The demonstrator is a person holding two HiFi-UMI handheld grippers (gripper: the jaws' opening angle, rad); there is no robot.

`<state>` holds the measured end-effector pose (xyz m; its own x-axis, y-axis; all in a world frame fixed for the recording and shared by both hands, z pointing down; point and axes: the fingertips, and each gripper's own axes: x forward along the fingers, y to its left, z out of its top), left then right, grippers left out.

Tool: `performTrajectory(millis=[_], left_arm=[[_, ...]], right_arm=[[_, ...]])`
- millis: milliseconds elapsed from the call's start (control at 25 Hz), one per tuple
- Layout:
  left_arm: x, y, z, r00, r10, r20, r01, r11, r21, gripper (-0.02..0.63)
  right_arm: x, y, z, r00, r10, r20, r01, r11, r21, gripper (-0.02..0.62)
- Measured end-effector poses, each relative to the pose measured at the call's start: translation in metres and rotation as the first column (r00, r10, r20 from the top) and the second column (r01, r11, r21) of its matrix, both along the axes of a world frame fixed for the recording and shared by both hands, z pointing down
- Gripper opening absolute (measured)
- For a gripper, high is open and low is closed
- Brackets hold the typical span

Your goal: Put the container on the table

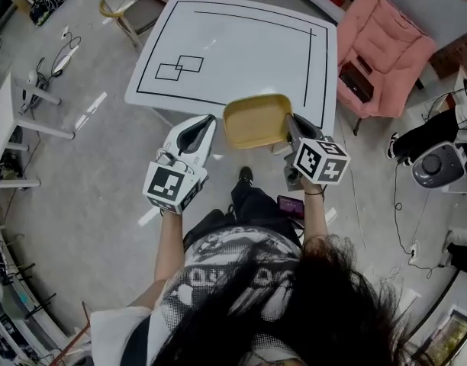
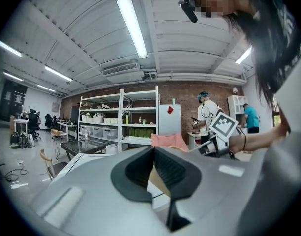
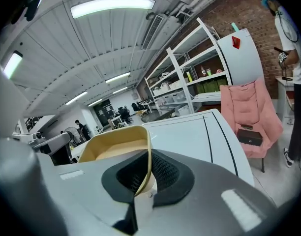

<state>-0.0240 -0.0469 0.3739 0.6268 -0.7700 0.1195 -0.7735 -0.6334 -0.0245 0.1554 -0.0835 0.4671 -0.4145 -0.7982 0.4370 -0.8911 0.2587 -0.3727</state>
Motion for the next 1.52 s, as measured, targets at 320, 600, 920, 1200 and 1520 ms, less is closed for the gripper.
performTrajectory(millis=[320,600,920,1200,1520], left_arm=[[0.027,-0.089,-0.001,1.0,-0.028,0.015,0.028,1.0,-0.002,0.0],[0.034,-0.13,0.004,0.998,-0.05,0.033,0.051,0.999,-0.016,0.0],[0.03,-0.16,0.013,0.997,-0.057,0.058,0.06,0.997,-0.046,0.0],[0.022,-0.203,0.016,0.998,-0.008,0.06,0.012,0.998,-0.061,0.0],[0.004,-0.249,0.013,0.996,0.078,0.053,-0.075,0.995,-0.058,0.0]], right_arm=[[0.023,-0.097,0.005,0.999,-0.037,0.023,0.037,0.999,-0.005,0.021],[0.025,-0.149,0.016,0.997,-0.064,0.04,0.065,0.998,-0.02,0.021],[0.024,-0.186,0.031,0.997,-0.06,0.046,0.062,0.997,-0.048,0.021],[0.022,-0.224,0.04,1.0,-0.012,0.01,0.013,0.997,-0.074,0.021],[0.013,-0.279,0.058,0.997,0.055,-0.053,-0.06,0.992,-0.108,0.021]])
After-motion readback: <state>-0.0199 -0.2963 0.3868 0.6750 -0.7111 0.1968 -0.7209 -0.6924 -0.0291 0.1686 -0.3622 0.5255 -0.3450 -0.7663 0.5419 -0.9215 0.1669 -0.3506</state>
